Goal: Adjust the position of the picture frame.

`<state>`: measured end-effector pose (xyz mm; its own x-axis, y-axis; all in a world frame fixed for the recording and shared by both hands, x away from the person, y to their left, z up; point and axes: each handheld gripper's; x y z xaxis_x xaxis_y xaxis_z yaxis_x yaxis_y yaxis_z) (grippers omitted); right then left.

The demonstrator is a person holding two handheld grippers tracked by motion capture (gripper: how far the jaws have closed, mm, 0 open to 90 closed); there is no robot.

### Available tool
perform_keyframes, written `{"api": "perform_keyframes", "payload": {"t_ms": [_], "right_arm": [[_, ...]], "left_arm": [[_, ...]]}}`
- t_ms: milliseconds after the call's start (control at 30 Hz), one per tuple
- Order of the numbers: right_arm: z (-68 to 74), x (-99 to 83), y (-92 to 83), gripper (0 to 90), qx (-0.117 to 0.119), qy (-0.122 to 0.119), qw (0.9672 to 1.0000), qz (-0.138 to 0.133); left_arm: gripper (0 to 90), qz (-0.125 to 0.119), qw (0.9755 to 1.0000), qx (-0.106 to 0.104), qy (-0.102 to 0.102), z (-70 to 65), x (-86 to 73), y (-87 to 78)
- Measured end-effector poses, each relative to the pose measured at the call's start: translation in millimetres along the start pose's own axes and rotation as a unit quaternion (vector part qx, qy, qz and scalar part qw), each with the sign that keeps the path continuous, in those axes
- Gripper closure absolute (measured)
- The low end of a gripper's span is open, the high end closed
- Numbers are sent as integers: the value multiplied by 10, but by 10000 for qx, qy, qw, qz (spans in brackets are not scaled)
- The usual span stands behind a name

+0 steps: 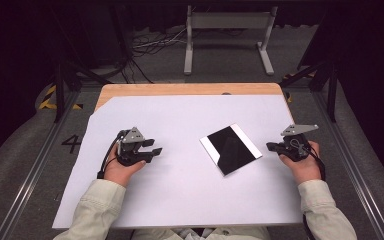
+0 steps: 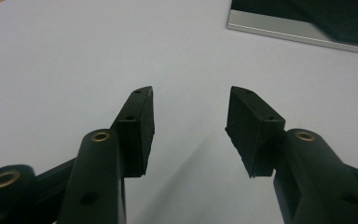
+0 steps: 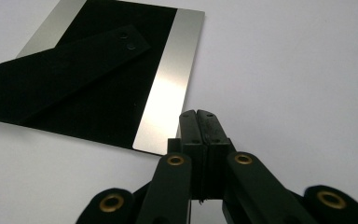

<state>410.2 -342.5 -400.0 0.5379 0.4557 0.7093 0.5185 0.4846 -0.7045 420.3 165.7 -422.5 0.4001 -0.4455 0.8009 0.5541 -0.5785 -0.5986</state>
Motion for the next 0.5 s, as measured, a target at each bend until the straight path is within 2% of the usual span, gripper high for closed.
{"api": "perform_keyframes", "payload": {"t_ms": [300,433,500], "right_arm": [[48,114,97,900,82,-113,9999,51],[77,161,145,900,126,-168,9997,79],[75,166,156,900,125,-121,9998,95]], "left_arm": [[595,149,9997,105,-190,7,10,-35],[630,168,9996,121,-187,1,22,-29],[642,166,9997,139,-146,-4,42,-26]]}}
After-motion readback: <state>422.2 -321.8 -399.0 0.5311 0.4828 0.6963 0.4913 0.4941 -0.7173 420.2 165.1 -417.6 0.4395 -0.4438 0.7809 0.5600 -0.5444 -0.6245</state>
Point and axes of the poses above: each handheld gripper's, and its own axes: y roughly forward along the jaws, x roughly out of its top, z roughly to its left, and after that the axes turned 5 degrees about x, right-handed
